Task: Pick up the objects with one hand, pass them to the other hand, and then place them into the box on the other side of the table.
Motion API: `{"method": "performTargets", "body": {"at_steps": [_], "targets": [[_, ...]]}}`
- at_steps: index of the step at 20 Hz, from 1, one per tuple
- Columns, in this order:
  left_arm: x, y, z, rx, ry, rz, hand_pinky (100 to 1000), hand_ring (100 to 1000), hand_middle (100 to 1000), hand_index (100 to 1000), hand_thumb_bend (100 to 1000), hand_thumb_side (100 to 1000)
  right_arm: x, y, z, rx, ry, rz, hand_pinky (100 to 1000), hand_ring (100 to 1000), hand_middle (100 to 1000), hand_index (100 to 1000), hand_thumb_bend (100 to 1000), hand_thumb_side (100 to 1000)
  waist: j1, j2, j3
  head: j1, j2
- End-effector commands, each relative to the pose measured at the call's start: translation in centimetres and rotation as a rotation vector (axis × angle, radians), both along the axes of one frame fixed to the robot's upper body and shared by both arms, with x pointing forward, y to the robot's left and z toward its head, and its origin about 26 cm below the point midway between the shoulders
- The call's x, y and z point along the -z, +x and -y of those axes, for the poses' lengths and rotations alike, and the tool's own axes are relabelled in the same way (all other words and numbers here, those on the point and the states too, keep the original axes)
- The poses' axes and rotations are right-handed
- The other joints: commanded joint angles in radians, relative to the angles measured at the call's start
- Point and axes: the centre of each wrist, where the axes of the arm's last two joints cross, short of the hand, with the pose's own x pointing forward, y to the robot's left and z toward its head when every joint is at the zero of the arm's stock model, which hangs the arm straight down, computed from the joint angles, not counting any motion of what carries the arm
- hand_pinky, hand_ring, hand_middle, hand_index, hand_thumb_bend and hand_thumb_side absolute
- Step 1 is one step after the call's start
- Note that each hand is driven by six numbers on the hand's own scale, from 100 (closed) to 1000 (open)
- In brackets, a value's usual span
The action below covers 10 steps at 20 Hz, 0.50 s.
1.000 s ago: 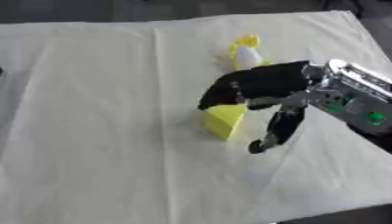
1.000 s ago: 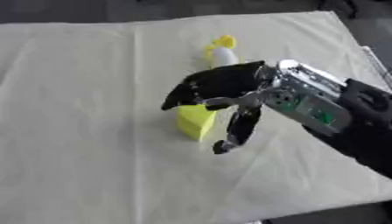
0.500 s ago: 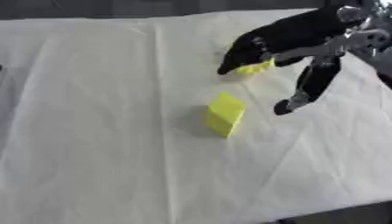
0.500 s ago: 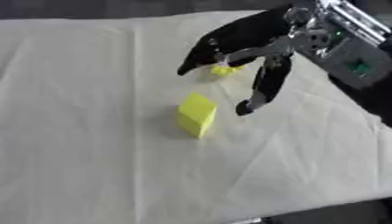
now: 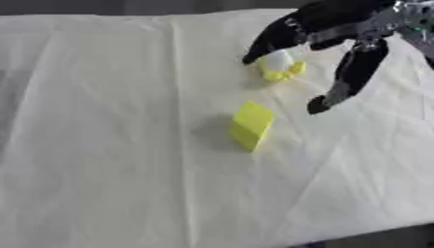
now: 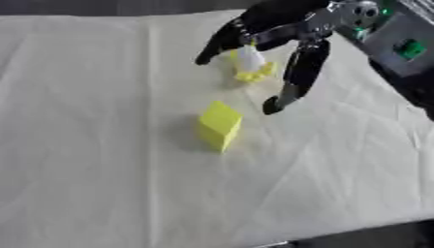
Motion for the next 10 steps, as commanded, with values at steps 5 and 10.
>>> {"method": "performTargets", "body": {"at_steps": [5, 10], "targets": [[-3.1, -0.4, 0.9, 0.027, 0.011, 0.083, 821, 808, 775, 832, 255, 498, -0.1, 1.3, 1.8, 0.075, -0.015, -0.045, 992, 934, 873, 977, 560, 108, -0.019, 0.028, 0.031, -0.022, -0.008], [-3.4, -0.4, 1.0, 0.026, 0.005, 0.093, 820, 807, 774, 831, 249, 499, 0.7, 2.5, 3.1, 0.119, 0.009, -0.084, 987, 932, 853, 953, 575, 121, -0.018, 0.037, 0.042, -0.028, -0.004]]}}
